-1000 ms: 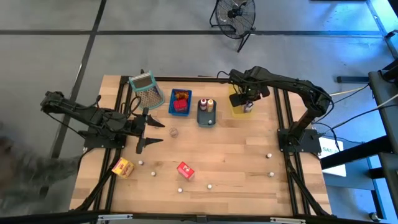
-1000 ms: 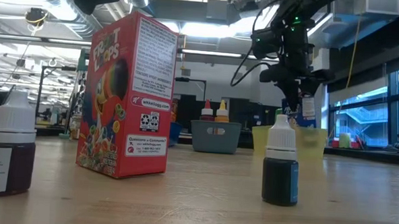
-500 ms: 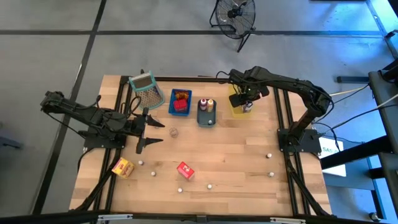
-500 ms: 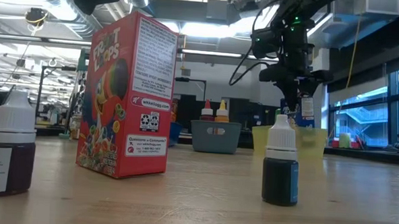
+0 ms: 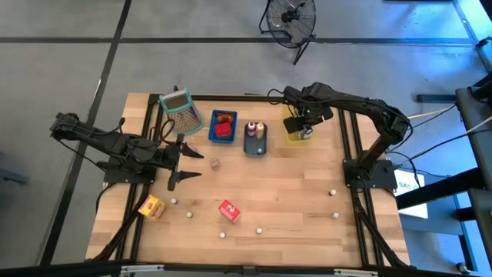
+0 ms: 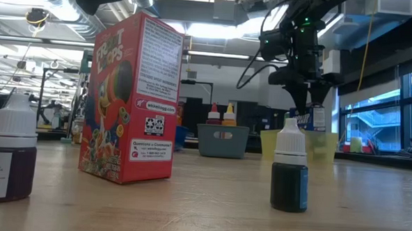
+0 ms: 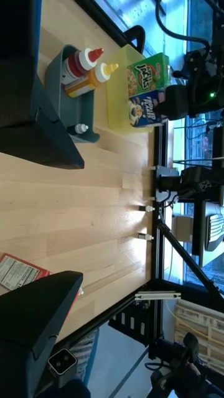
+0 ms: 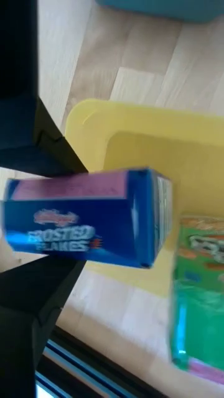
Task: Pick & Place Kitchen Items
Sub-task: Put the blue cereal box into the yellow bin, then put the brown seasoning bottle into the blue bin
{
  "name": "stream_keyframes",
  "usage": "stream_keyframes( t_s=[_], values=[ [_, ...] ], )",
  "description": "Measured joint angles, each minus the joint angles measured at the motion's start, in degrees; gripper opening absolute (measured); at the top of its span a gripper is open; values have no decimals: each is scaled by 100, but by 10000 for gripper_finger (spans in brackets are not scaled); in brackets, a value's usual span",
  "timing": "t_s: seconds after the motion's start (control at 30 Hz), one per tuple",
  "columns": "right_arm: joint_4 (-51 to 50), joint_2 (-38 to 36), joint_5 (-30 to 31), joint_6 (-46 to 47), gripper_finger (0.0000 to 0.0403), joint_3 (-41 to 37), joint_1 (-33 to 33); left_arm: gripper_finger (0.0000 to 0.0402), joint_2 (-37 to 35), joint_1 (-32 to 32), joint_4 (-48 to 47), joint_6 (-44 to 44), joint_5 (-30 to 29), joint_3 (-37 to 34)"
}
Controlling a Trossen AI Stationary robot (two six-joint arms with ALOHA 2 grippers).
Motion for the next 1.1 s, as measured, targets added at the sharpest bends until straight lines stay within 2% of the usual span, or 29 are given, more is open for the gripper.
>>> stream_keyframes(
  t_s=[0.17, 0.87, 1.1],
  values=[
    [60, 0, 7, 74, 220, -164, -85, 278, 0, -4, -2, 0, -2, 0],
    [-21, -76, -7, 136, 218, -106, -138, 278, 1, -4, -2, 0, -4, 0],
    [-286, -212, -2, 135, 218, 390, -72, 278, 0, -4, -1, 0, -6, 0]
  ],
)
